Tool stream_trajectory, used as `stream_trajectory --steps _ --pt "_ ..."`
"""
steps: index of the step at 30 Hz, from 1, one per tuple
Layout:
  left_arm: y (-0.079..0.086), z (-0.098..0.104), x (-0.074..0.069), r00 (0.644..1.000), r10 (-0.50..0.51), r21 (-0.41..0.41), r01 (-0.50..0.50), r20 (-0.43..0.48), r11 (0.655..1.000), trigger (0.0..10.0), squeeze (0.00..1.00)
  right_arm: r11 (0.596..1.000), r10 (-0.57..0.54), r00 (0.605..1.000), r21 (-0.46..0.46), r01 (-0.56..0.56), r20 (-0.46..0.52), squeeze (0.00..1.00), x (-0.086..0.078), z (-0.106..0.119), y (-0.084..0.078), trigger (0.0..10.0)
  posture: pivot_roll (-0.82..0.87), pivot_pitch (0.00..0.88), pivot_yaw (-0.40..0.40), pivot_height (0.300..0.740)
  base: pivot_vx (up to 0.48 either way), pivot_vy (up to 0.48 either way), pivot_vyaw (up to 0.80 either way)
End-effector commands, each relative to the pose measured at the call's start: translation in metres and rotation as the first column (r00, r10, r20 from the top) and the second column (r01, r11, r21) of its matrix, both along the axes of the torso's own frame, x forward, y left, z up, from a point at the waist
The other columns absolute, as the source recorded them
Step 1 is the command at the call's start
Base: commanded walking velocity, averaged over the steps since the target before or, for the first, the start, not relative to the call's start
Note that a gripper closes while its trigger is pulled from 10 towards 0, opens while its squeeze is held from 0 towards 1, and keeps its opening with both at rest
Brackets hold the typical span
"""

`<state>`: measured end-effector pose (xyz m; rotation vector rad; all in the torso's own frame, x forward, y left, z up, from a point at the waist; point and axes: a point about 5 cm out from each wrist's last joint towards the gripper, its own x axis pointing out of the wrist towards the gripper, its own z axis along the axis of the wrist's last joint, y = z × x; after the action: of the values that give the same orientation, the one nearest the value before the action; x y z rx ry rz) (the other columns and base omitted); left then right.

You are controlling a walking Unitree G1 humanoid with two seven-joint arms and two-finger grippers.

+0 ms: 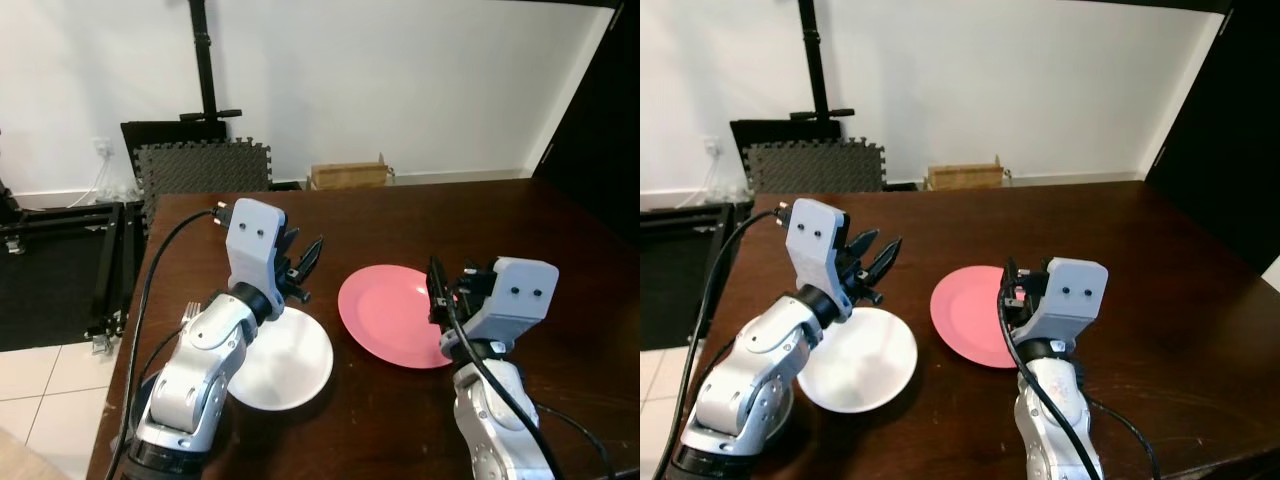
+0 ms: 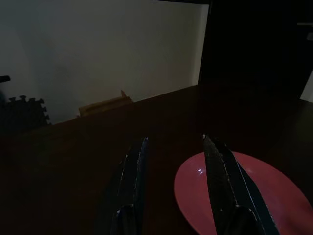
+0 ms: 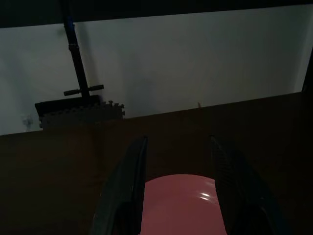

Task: Setting the table

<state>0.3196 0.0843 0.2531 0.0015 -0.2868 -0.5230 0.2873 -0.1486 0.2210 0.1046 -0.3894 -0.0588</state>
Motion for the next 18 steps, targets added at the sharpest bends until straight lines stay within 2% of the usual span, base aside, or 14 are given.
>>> stream_trajectory --steps 1,2,3,4,5,6,8,10,11,12,13,15,16,18 --pt "0.003 -0.006 -0.002 0.999 -0.006 -0.010 0.006 -0.037 1.000 10.0 0.00 1.000 -0.008 1.000 -0.015 0.008 -0.002 0.00 -0.002 0.000 -0.002 10.0 0.01 0.025 0.023 0.740 0.000 0.000 0.00" --pt "0.003 -0.006 -0.002 0.999 -0.006 -0.010 0.006 -0.037 1.000 10.0 0.00 1.000 -0.008 1.000 -0.015 0.008 -0.002 0.00 -0.002 0.000 -0.002 10.0 0.01 0.025 0.023 0.740 0.000 0.000 0.00" --pt "0.014 0.000 -0.007 0.994 -0.081 0.029 0.083 -0.068 0.996 10.0 0.00 0.995 0.012 0.999 -0.097 -0.009 0.035 0.00 -0.003 0.010 -0.001 10.0 0.01 0.030 0.023 0.740 0.000 0.000 0.00" --pt "0.020 0.004 -0.009 0.991 -0.110 0.063 0.115 -0.077 0.991 10.0 0.00 0.989 0.025 0.998 -0.144 -0.017 0.057 0.00 -0.005 0.016 0.000 10.0 0.01 0.030 0.023 0.740 0.000 0.000 0.00" --pt "0.020 0.004 -0.009 0.991 -0.110 0.063 0.115 -0.077 0.991 10.0 0.00 0.989 0.025 0.998 -0.144 -0.017 0.057 0.00 -0.005 0.016 0.000 10.0 0.01 0.030 0.023 0.740 0.000 0.000 0.00" --pt "0.042 0.019 -0.014 0.988 -0.143 0.192 0.153 -0.066 0.969 10.0 0.00 0.983 0.053 0.993 -0.180 -0.034 0.103 0.00 -0.008 0.033 -0.002 10.0 0.01 0.031 0.023 0.740 0.000 0.000 0.00" --pt "0.047 0.022 -0.015 0.987 -0.147 0.219 0.157 -0.062 0.963 10.0 0.00 0.983 0.058 0.992 -0.179 -0.037 0.111 0.00 -0.009 0.036 -0.003 10.0 0.01 0.031 0.023 0.740 0.000 0.000 0.00" --pt "0.070 0.032 -0.023 0.982 -0.152 0.323 0.180 -0.109 0.929 10.0 0.00 0.981 0.071 0.985 -0.192 -0.040 0.157 0.00 -0.010 0.052 -0.007 10.0 0.03 0.039 0.038 0.740 0.000 0.000 0.00" --pt "0.081 0.036 -0.030 0.979 -0.157 0.375 0.194 -0.127 0.907 10.0 0.00 0.980 0.073 0.981 -0.195 -0.038 0.179 0.00 -0.010 0.060 -0.008 10.0 0.03 0.039 0.038 0.740 0.000 0.000 0.00" --pt "0.098 0.035 -0.043 0.974 -0.164 0.414 0.215 -0.155 0.884 10.0 0.00 0.982 0.077 0.975 -0.184 -0.039 0.208 0.00 -0.011 0.068 -0.009 10.0 0.06 0.047 0.045 0.740 0.000 0.000 0.00" --pt "0.098 0.035 -0.043 0.974 -0.164 0.414 0.215 -0.155 0.884 10.0 0.00 0.982 0.077 0.975 -0.184 -0.039 0.208 0.00 -0.011 0.068 -0.009 10.0 0.06 0.047 0.045 0.740 0.000 0.000 0.00" --pt "0.112 0.025 -0.053 0.971 -0.140 0.420 0.212 -0.195 0.883 10.0 0.00 0.984 0.082 0.974 -0.172 -0.045 0.213 0.00 -0.010 0.069 -0.006 10.0 0.07 0.054 0.046 0.740 0.000 0.000 0.00" --pt "0.112 0.025 -0.053 0.971 -0.140 0.420 0.212 -0.195 0.883 10.0 0.00 0.984 0.082 0.974 -0.172 -0.045 0.213 0.00 -0.010 0.069 -0.006 10.0 0.07 0.054 0.046 0.740 0.000 0.000 0.00" --pt "0.125 0.004 -0.071 0.955 -0.113 0.397 0.220 -0.276 0.891 10.0 0.00 0.984 0.102 0.977 -0.163 -0.072 0.186 0.00 -0.007 0.062 -0.003 10.0 0.10 0.067 0.031 0.740 0.000 0.000 0.00"
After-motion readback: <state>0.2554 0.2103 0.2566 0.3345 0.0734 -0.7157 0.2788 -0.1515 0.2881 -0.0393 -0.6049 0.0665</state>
